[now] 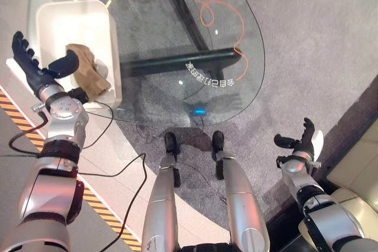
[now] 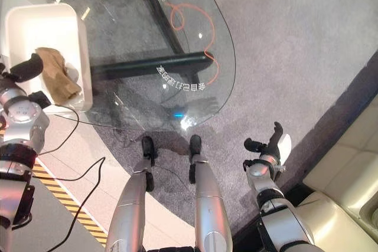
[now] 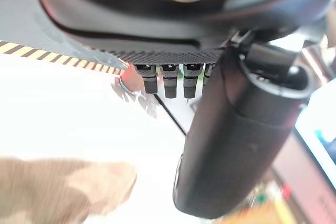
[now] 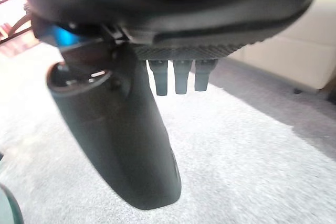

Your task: Wipe the table with a cloth and put it in the basket.

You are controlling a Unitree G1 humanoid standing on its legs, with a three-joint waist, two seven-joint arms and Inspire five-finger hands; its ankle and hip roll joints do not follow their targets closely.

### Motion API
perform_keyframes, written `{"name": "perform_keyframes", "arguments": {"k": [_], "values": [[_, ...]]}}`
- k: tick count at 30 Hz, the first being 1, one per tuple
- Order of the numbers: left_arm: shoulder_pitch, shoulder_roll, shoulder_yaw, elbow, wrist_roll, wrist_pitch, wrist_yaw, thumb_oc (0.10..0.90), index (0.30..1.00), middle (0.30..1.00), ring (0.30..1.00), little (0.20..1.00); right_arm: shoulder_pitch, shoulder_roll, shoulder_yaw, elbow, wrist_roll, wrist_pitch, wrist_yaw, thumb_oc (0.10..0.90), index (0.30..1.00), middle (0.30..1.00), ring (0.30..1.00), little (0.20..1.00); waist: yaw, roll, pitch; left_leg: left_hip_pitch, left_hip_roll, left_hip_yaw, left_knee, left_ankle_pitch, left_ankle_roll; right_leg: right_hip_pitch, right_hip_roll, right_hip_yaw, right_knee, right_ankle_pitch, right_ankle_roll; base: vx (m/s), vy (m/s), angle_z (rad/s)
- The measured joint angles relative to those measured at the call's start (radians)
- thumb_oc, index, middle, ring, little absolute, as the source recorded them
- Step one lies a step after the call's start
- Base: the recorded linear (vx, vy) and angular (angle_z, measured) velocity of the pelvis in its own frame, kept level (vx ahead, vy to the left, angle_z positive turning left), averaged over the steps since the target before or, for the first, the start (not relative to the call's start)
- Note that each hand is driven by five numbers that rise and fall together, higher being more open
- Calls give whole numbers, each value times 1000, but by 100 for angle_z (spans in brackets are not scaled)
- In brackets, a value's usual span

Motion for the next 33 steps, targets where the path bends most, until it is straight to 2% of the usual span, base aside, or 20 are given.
{"name": "perform_keyframes", "arguments": {"k": [3, 6, 8, 9, 12, 18, 22, 28, 31, 33], "values": [[110, -1, 58, 15, -9, 0, -60, 800, 900, 900, 900, 900, 85, -14, -56, 25, 0, 7, 40, 800, 900, 900, 900, 900, 27, 13, -67, 66, -3, 3, -62, 12, 10, 75, 0, -3, -74, 24, 4, 136, 10, 2], [207, -17, 111, 18, -8, 0, -139, 800, 900, 900, 900, 900, 153, -15, -114, 31, -10, 20, 90, 800, 900, 900, 900, 900, 51, 24, -92, 195, -7, 3, -136, 20, 17, 217, -5, -8, -168, 39, 19, 188, -15, 7], [290, -68, 121, 23, -8, 0, -184, 800, 900, 900, 900, 900, 212, -12, -117, 39, -34, 31, 121, 800, 900, 900, 900, 900, 57, 37, -190, 232, -16, 2, -178, 21, 17, 274, -11, -15, -243, 53, 33, 127, -24, 14], [320, -96, 120, 32, -3, 0, -204, 800, 900, 900, 900, 900, 233, -11, -117, 41, -49, 38, 141, 800, 900, 900, 900, 900, 57, 39, -220, 258, -23, 2, -190, 23, 20, 314, -13, -28, -277, 60, 41, 118, -18, 26], [412, -177, 115, 73, 36, 9, -280, 800, 900, 900, 900, 900, 264, 10, -117, 67, -59, 67, 202, 800, 900, 900, 900, 900, 57, 25, -303, 319, -46, 2, -190, 7, 22, 426, -29, -37, -369, 77, 54, 100, -8, 14], [527, -284, 75, 222, 119, 54, -413, 800, 900, 900, 900, 900, 290, 54, -140, 109, -81, 106, 320, 800, 900, 900, 900, 900, 58, -8, -411, 370, -46, 2, -191, -17, 26, 474, -30, -39, -373, 67, 62, 47, 2, -1], [560, -339, 28, 356, 178, 89, -478, 800, 900, 900, 900, 900, 335, 77, -140, 148, -119, 131, 382, 800, 900, 900, 900, 900, 58, -28, -453, 394, -46, 2, -195, -32, 30, 491, -34, -41, -375, 57, 53, 6, 6, -1], [622, -408, -15, 422, 231, 117, -542, 800, 900, 900, 900, 900, 407, 99, -135, 195, -168, 173, 435, 800, 900, 900, 900, 900, 56, -18, -506, 404, -43, 7, -198, -37, 37, 498, -35, -38, -375, 55, 54, 7, 4, -2], [624, -425, -74, 436, 287, 163, -577, 800, 900, 900, 900, 900, 417, 116, -118, 215, -193, 198, 461, 800, 900, 900, 900, 900, 56, -12, -509, 417, -39, 11, -198, -37, 37, 509, -31, -36, -375, 56, 53, 9, -3, -1], [624, -437, -79, 437, 313, 193, -581, 800, 900, 900, 900, 900, 416, 119, -114, 215, -199, 217, 469, 800, 900, 900, 900, 900, 56, -9, -512, 423, -37, 18, -198, -37, 37, 514, -31, -34, -375, 55, 53, 31, -6, -5]]}}
